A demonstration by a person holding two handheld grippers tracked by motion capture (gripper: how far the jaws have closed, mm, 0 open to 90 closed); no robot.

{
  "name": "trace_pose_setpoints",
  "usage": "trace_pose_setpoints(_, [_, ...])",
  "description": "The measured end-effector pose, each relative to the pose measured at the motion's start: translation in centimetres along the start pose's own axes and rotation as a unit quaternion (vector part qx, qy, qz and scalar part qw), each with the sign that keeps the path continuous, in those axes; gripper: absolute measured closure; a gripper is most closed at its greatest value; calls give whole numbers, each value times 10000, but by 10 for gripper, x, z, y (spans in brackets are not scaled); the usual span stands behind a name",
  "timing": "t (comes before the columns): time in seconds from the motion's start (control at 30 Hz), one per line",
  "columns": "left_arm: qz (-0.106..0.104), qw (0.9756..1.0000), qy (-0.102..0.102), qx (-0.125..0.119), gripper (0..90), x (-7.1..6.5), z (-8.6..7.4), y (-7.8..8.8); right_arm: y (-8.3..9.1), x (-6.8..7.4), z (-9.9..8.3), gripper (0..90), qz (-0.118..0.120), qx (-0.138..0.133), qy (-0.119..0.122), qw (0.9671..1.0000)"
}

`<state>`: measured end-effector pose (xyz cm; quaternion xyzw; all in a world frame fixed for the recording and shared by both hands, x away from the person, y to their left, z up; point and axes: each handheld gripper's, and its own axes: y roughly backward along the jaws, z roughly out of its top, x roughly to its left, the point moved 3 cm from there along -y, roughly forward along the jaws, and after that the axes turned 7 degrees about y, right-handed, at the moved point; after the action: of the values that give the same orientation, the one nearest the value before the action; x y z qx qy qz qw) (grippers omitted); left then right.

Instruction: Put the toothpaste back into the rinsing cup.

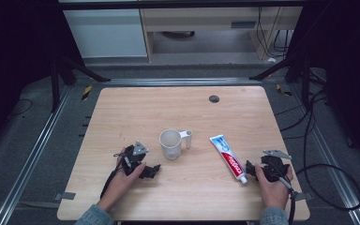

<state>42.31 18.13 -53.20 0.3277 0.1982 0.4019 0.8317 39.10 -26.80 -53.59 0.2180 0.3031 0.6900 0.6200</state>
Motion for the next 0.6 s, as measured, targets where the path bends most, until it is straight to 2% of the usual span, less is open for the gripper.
trace_pose_setpoints(0.37, [-4,10000,-3,-2,0,0,0,0,0,0,0,9,7,-1,18,10000])
trace_pose_setpoints(0.4, [-5,10000,-4,-1,0,0,0,0,1,-1,1,63,32,30,37,10000])
trace_pose_setpoints(0.43, [-5,10000,-4,-1,0,0,0,0,1,-1,1,63,32,30,37,10000])
trace_pose_setpoints(0.57, [-6,10000,-4,-1,0,0,0,0,21,1,9,170,126,122,263,9995])
trace_pose_setpoints(0.6, [-6,10000,-5,-2,0,0,0,0,34,3,15,162,127,174,508,9985])
